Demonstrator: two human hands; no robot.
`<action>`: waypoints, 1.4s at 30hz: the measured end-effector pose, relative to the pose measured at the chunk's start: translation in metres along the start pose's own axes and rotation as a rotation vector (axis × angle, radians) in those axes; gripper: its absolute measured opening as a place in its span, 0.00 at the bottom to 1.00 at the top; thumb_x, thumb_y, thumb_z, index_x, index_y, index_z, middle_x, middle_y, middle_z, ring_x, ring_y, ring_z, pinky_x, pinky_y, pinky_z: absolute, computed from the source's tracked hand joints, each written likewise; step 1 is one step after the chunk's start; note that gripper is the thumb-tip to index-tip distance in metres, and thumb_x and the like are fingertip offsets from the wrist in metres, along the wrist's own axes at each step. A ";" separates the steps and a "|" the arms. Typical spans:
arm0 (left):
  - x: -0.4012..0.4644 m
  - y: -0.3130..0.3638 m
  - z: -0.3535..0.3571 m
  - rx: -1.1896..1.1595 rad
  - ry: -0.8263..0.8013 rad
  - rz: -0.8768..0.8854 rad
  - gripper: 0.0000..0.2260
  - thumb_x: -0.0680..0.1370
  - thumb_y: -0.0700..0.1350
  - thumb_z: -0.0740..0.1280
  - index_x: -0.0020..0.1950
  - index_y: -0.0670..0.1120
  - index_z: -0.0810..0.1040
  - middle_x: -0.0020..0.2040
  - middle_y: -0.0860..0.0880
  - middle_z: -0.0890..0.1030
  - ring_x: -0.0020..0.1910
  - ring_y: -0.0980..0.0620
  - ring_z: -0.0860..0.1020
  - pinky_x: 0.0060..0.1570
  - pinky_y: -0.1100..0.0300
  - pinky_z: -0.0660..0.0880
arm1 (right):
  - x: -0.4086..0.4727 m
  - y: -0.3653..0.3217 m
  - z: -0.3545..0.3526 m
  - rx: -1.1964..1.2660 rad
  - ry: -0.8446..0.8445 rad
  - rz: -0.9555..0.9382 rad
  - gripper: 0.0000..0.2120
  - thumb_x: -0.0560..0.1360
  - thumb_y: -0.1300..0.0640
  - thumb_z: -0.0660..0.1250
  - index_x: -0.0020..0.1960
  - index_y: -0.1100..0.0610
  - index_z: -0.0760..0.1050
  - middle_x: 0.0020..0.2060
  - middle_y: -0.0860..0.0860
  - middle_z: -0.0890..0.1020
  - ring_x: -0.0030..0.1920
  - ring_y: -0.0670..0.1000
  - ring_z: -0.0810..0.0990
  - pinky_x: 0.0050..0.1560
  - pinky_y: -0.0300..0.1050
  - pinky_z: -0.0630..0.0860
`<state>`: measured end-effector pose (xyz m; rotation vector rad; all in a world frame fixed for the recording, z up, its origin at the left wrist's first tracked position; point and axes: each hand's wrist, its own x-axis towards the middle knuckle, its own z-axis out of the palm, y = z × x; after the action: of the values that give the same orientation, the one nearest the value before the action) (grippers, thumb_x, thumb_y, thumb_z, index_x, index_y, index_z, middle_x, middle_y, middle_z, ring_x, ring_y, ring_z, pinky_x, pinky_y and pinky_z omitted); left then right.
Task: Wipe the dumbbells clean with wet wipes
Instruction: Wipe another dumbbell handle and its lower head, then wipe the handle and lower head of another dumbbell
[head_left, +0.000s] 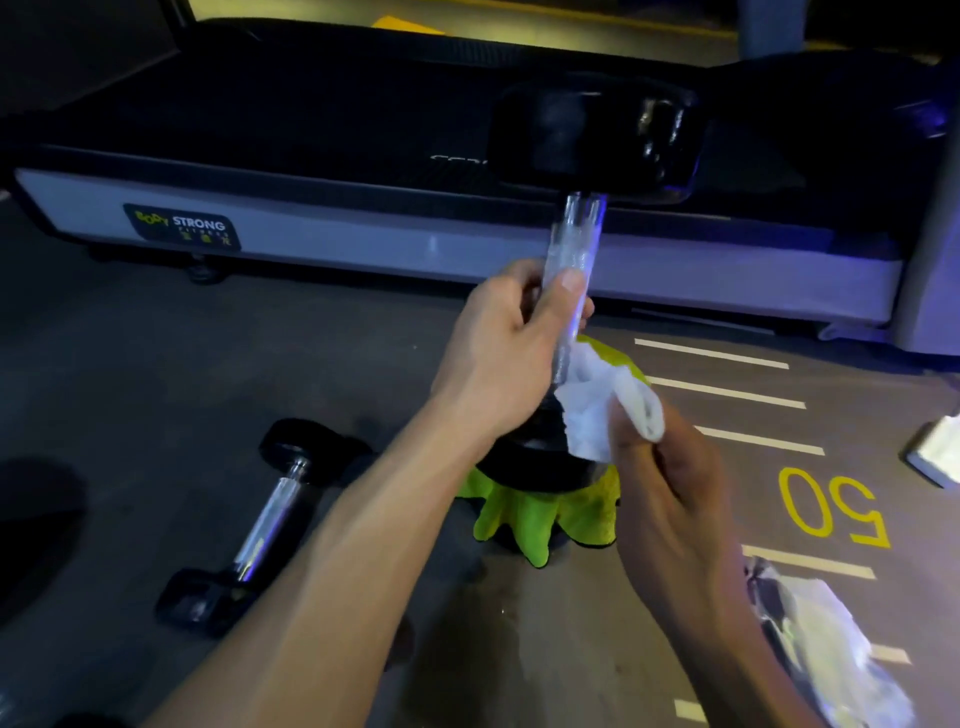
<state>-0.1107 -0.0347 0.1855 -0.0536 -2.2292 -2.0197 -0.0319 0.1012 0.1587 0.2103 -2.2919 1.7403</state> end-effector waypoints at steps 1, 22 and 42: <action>-0.004 -0.001 -0.004 -0.024 0.003 0.011 0.08 0.87 0.49 0.63 0.51 0.50 0.79 0.46 0.50 0.87 0.43 0.52 0.86 0.44 0.53 0.83 | -0.006 -0.004 0.003 0.099 0.031 0.031 0.14 0.86 0.53 0.59 0.55 0.46 0.85 0.47 0.42 0.87 0.47 0.39 0.81 0.47 0.36 0.77; -0.060 -0.179 -0.306 0.846 0.310 -0.680 0.22 0.85 0.54 0.64 0.35 0.45 0.73 0.35 0.44 0.79 0.35 0.45 0.75 0.35 0.54 0.68 | -0.093 0.080 0.118 0.106 -0.641 0.657 0.24 0.68 0.29 0.70 0.59 0.40 0.82 0.49 0.47 0.88 0.53 0.48 0.85 0.62 0.55 0.79; -0.157 -0.159 -0.333 0.897 -0.153 -0.662 0.02 0.75 0.50 0.73 0.43 0.55 0.84 0.36 0.61 0.83 0.36 0.65 0.79 0.44 0.61 0.76 | -0.085 0.070 0.145 0.029 -0.745 0.517 0.07 0.79 0.52 0.67 0.54 0.44 0.80 0.47 0.47 0.89 0.51 0.52 0.87 0.58 0.64 0.80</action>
<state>0.0512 -0.3714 0.0407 0.7110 -3.3307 -0.9825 0.0143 -0.0224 0.0334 0.3408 -3.0558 2.2179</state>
